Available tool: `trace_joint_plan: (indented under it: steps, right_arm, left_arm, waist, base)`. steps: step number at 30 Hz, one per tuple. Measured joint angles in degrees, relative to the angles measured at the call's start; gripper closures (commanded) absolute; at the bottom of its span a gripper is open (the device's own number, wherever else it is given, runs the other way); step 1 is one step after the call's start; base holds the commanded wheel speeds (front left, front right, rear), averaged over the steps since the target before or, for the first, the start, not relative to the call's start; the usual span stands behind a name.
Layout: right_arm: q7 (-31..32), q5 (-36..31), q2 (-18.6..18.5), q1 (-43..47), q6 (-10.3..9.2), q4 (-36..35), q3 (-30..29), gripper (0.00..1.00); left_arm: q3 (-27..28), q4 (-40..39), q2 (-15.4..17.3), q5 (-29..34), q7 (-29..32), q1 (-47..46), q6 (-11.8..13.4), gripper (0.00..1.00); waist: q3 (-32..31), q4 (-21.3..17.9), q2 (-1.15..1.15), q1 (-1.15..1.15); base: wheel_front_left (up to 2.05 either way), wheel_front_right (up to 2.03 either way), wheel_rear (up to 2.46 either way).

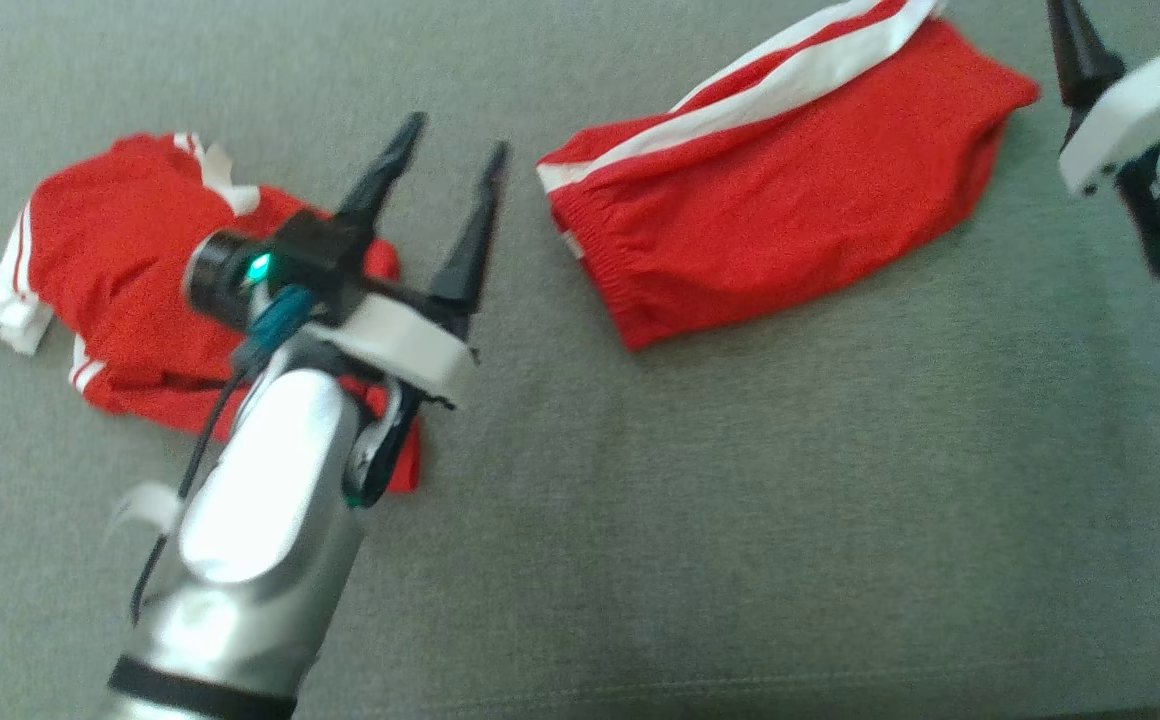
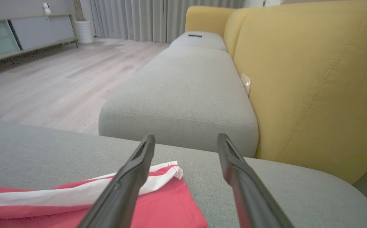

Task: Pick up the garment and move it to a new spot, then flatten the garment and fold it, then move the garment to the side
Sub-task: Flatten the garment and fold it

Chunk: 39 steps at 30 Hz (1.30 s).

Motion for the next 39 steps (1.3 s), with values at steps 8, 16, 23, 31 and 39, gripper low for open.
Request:
trace_joint_plan:
  steps: [8, 16, 23, 31, 39]
  right_arm:
    - [-3.1, -0.8, 3.2, 11.8, 0.00, -7.9, -7.5, 0.00]
    - [-3.3, -13.9, 8.9, 30.6, 0.00, -22.0, -23.2, 0.00]
    - [-2.8, -22.0, 15.2, 41.9, 0.00, -28.0, -30.7, 0.00]
    - [1.2, -26.8, 17.9, 46.0, 0.00, -35.2, -34.6, 0.00]
    - [8.1, -24.9, 18.7, 44.1, 0.00, -37.4, -38.9, 0.00]
  left_arm:
    - [7.2, -8.0, -0.1, -0.5, 0.0, 10.8, 2.2, 0.00]
    - [11.5, -12.8, -1.3, -0.5, 0.0, 19.9, 1.3, 0.00]
    - [12.9, -14.5, -1.7, 0.1, 0.0, 25.2, -0.2, 0.00]
    - [13.1, -15.8, -2.1, 0.1, 0.0, 26.0, -1.0, 0.00]
    - [12.7, -15.9, -2.2, 0.1, 0.0, 23.4, -1.3, 0.00]
  waist:
    - [-6.2, -3.1, 0.00, 0.00]
    - [-10.3, -5.6, 0.00, 0.00]
    - [-11.6, -7.0, 0.00, 0.00]
    - [-10.7, -7.0, 0.00, 0.01]
    - [-6.8, -5.3, 0.00, 0.02]
  base:
    - [0.00, 0.00, 0.00]
    - [0.00, 0.00, 0.00]
    - [0.00, 0.00, 0.00]
    - [0.00, 0.00, 0.00]
    - [0.00, 0.00, 0.00]
